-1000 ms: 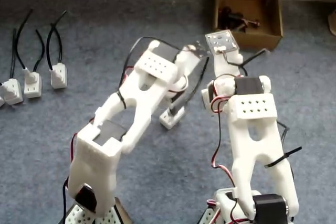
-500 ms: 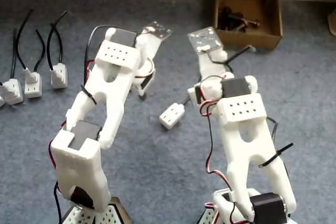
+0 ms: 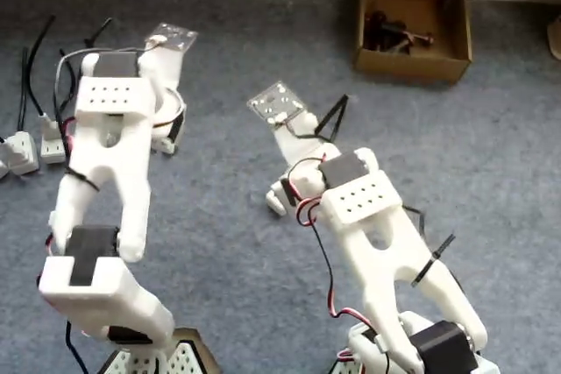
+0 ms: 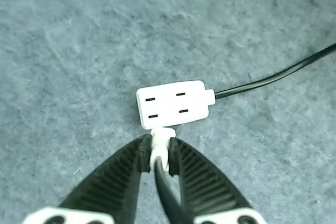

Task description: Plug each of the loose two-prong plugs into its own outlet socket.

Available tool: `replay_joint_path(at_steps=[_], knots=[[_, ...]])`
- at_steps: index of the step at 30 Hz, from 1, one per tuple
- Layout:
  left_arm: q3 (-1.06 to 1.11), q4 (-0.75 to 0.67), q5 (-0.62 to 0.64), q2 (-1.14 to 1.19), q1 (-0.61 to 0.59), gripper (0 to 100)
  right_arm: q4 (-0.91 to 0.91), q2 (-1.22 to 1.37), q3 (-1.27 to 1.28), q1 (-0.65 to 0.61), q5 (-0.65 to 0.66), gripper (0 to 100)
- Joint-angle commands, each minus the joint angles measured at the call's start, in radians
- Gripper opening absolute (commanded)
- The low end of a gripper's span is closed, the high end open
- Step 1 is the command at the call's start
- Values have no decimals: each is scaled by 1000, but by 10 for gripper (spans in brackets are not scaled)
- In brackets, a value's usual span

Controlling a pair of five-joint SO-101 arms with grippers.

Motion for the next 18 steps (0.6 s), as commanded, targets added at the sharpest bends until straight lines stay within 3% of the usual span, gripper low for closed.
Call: replay_joint_path(at_steps=[1,10,18], knots=[[79,-87,-5,-110,-45,77,-56,-38,-4,-21,18,6],[308,-273,-6,-223,-185,77,-133,-33,25,-21,21,6],[371,-295,-6,-262,-288,77,-174,-35,42,-50,54,6]])
